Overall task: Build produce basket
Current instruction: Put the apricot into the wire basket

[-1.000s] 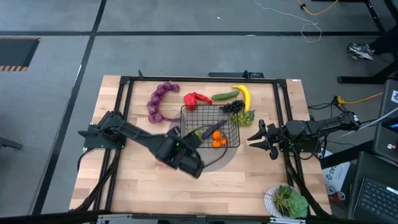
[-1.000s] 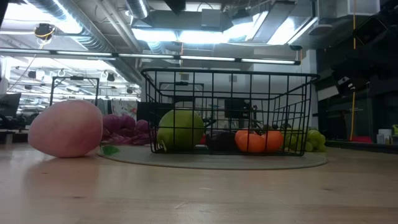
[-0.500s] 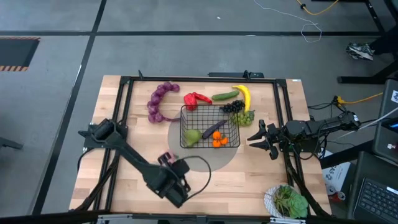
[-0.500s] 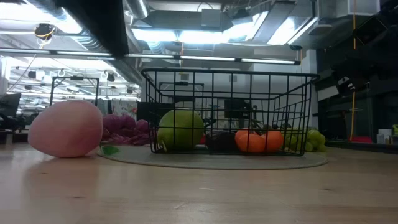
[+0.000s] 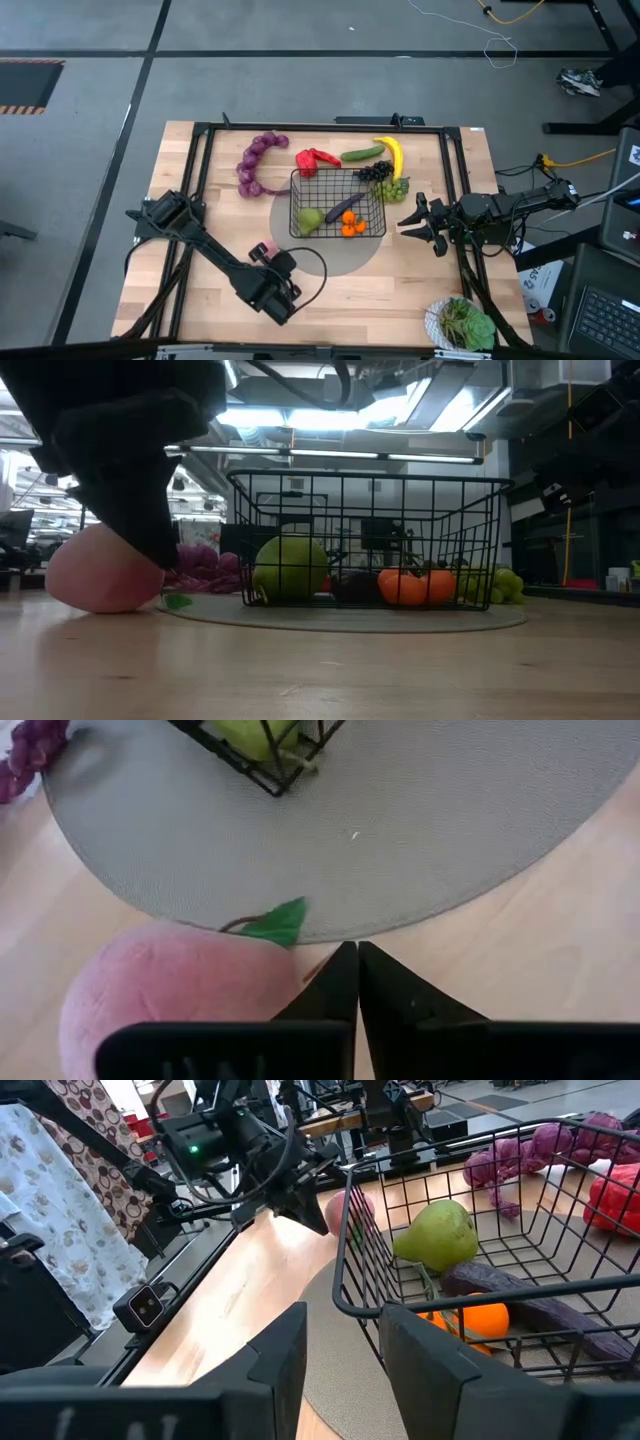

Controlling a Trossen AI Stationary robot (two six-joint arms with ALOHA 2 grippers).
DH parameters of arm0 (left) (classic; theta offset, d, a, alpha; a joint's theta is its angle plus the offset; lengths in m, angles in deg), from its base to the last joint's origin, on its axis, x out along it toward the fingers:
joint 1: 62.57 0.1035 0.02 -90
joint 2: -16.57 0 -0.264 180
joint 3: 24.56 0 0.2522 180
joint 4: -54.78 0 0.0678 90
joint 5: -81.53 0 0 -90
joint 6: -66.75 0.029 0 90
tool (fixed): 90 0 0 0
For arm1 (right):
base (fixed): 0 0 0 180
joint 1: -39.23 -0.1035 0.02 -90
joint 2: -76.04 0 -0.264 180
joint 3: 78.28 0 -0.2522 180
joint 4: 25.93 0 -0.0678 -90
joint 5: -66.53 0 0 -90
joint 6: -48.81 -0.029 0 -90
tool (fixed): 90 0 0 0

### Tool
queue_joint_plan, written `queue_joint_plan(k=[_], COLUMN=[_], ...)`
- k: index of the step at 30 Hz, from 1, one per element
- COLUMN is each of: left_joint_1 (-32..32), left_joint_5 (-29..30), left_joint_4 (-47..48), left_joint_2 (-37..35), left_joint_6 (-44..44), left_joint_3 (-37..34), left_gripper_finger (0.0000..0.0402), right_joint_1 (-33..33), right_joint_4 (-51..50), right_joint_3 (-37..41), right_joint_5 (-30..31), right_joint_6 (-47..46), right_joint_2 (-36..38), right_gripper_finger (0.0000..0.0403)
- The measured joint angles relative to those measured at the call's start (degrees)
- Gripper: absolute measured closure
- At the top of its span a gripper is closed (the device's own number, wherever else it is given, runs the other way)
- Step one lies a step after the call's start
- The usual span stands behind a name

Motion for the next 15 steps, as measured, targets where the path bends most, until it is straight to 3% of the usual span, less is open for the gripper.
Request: queue_joint_plan(k=[6, 15], left_joint_1=[-0.04, -0.07], left_joint_5=[-3.82, -8.46], left_joint_4=[1.85, 11.43], left_joint_2=[0.00, 0.00], left_joint_6=[-0.28, -9.31], left_joint_3=[-0.02, -0.04], left_gripper_finger=[0.0395, 0.0399], right_joint_1=[0.00, 0.02], right_joint_4=[0.00, -0.01], right_joint_3=[0.00, 0.00], right_joint_5=[0.00, 0.00], right_joint_6=[-0.06, 0.01], right_joint_2=[0.00, 0.00], right_gripper_finger=[0.0272, 0.0272])
